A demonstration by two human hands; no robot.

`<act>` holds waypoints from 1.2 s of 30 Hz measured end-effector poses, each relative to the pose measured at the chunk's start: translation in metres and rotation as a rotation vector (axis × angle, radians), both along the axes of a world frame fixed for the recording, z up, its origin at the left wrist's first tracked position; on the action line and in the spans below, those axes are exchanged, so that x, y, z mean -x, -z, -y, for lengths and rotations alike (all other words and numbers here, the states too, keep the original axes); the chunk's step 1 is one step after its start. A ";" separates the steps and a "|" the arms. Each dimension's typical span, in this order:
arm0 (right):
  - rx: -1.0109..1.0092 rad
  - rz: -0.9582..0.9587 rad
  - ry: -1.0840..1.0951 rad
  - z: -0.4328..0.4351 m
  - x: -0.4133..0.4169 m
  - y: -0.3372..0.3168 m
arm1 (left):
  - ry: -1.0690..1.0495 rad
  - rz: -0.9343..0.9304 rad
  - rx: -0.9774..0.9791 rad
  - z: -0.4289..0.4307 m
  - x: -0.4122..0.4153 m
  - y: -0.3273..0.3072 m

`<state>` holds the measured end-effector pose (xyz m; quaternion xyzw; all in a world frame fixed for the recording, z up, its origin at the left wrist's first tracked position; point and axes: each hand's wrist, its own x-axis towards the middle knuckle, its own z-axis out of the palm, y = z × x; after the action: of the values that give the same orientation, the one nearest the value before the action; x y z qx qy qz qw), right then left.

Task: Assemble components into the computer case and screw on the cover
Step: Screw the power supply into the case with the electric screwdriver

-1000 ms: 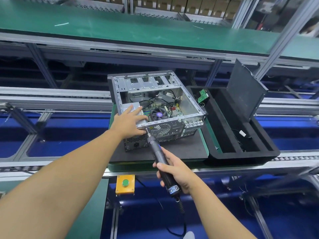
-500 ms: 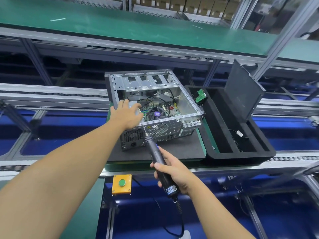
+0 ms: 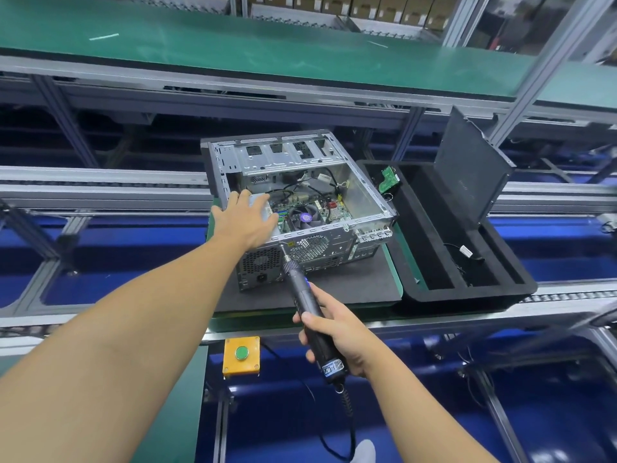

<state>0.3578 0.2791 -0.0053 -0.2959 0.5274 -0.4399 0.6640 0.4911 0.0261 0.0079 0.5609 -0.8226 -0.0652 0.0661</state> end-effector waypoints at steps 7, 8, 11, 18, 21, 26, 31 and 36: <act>0.008 0.020 -0.022 0.001 0.001 -0.005 | 0.004 -0.010 0.004 0.000 0.000 0.000; 0.013 0.026 -0.027 0.001 0.001 -0.005 | 0.005 -0.011 0.004 0.000 0.000 0.000; 0.018 0.033 -0.034 0.001 0.000 -0.006 | 0.009 -0.007 0.006 0.001 0.000 0.000; 0.009 -0.002 -0.026 0.001 0.002 -0.004 | -0.040 0.049 -0.018 0.002 0.003 -0.003; 0.013 0.000 -0.026 0.000 0.002 -0.003 | -0.023 0.054 0.024 0.001 0.003 -0.006; 0.019 0.003 -0.023 0.000 0.001 -0.003 | -0.014 0.020 -0.019 0.000 0.004 -0.008; 0.022 0.011 -0.012 0.000 0.000 -0.002 | -0.016 0.022 -0.046 0.001 0.003 -0.007; 0.036 0.011 -0.012 -0.001 -0.002 -0.004 | -0.031 0.034 -0.029 0.003 0.005 -0.008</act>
<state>0.3594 0.2798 -0.0014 -0.3087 0.5138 -0.4469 0.6641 0.4859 0.0231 0.0163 0.5756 -0.8137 -0.0668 0.0451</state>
